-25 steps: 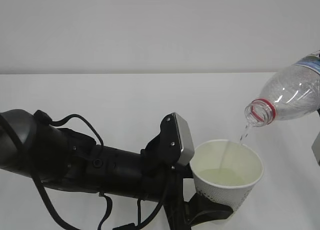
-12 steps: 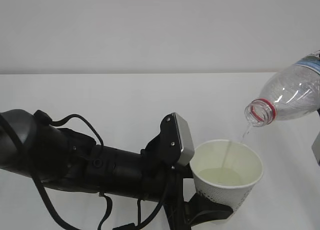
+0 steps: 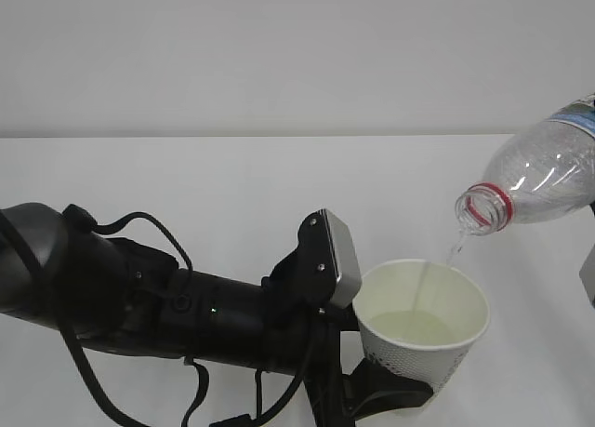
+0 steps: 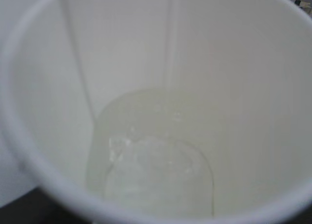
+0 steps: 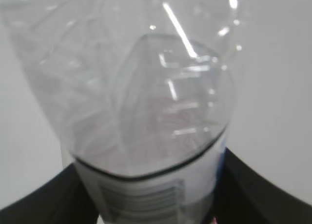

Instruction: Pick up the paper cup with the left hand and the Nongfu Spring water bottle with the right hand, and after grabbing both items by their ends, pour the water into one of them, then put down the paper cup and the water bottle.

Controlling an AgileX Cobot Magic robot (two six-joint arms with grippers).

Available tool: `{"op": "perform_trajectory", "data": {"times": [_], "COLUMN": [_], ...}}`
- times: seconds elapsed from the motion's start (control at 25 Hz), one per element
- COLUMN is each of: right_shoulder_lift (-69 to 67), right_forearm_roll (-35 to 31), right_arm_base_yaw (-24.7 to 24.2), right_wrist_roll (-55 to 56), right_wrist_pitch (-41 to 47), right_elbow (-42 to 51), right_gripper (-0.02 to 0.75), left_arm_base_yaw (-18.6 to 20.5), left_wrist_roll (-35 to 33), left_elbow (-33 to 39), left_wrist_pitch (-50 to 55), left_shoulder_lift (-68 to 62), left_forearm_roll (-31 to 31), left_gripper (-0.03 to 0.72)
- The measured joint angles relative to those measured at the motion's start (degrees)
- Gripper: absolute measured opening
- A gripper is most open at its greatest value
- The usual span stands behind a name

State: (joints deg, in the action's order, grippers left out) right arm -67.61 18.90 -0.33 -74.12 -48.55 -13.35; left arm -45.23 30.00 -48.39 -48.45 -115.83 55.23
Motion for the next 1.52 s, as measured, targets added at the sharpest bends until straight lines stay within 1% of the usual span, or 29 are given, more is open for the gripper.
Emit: {"op": "perform_trajectory", "data": {"times": [1.52], "right_shoulder_lift": [0.0], "right_forearm_roll": [0.1], "right_arm_base_yaw": [0.0], "right_wrist_roll": [-0.1], "right_wrist_pitch": [0.0], "right_elbow": [0.0], "right_gripper": [0.458], "left_arm_base_yaw": [0.0], "left_wrist_roll": [0.0], "left_elbow": [0.0], "left_wrist_pitch": [0.0], "left_shoulder_lift": [-0.1], "left_forearm_roll": [0.0], "left_gripper": [0.522]}}
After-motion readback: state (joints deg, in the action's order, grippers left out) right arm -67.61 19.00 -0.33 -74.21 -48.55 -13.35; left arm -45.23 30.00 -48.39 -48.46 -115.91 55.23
